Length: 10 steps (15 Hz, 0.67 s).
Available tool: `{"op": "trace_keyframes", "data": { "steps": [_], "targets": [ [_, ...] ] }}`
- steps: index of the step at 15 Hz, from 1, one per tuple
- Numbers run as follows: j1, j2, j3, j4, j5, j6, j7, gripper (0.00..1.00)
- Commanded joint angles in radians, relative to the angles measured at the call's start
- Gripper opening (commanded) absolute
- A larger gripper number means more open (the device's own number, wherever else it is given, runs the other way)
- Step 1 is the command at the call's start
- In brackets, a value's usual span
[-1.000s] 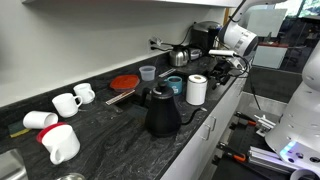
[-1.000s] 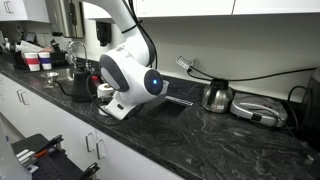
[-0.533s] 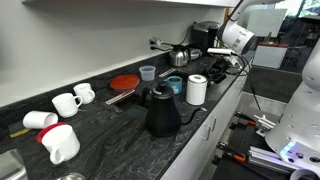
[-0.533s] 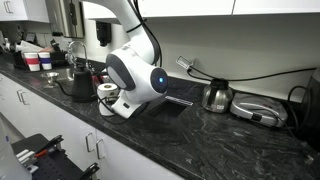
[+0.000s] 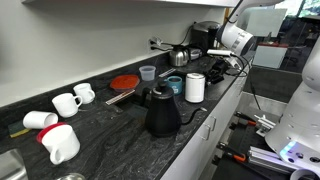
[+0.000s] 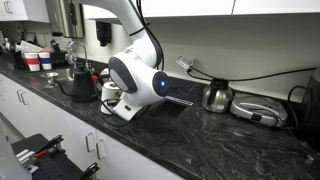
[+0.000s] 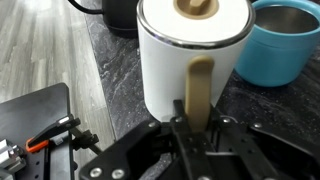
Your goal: Move the jar closer to the kettle
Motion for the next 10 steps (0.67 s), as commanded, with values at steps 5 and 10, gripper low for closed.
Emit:
{"op": "trace_keyframes", "data": {
  "steps": [5,10],
  "targets": [
    [-0.009,-0.011,-0.006,0.021,-0.01,-0.043,-0.036,0.06],
    [-0.008,-0.034,-0.007,0.008,-0.126,-0.072,-0.118,0.06]
  ]
}}
